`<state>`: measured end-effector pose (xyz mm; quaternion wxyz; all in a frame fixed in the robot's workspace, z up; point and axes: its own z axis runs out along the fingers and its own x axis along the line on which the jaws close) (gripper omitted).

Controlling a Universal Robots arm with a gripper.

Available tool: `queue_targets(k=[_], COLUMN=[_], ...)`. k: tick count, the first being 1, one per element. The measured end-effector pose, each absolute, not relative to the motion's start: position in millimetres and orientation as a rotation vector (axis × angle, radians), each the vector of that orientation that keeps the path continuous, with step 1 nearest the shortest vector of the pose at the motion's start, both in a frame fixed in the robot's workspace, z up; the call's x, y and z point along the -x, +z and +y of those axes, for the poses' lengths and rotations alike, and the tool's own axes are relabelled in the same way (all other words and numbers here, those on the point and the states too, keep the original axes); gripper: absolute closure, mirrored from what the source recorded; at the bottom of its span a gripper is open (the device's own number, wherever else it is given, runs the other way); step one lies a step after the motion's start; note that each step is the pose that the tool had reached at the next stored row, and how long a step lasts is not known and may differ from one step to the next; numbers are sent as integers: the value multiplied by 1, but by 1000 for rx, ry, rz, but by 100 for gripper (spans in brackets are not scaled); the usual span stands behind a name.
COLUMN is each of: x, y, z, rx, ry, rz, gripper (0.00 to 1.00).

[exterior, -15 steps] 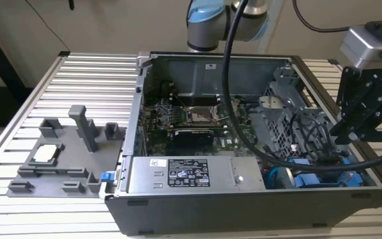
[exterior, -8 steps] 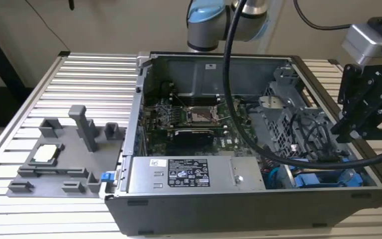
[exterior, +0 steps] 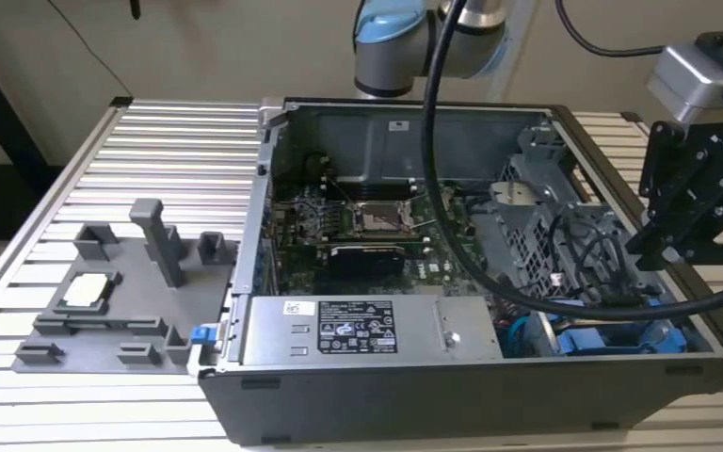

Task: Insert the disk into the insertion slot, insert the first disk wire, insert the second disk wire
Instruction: 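Insert the second disk wire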

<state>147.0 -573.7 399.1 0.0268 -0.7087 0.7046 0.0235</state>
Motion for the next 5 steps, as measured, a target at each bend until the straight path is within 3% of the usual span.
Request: queue_targets(k=[5], x=[-147], y=[399], z=[-574], rx=[2189], ry=[73], rz=[2177], gripper=[76])
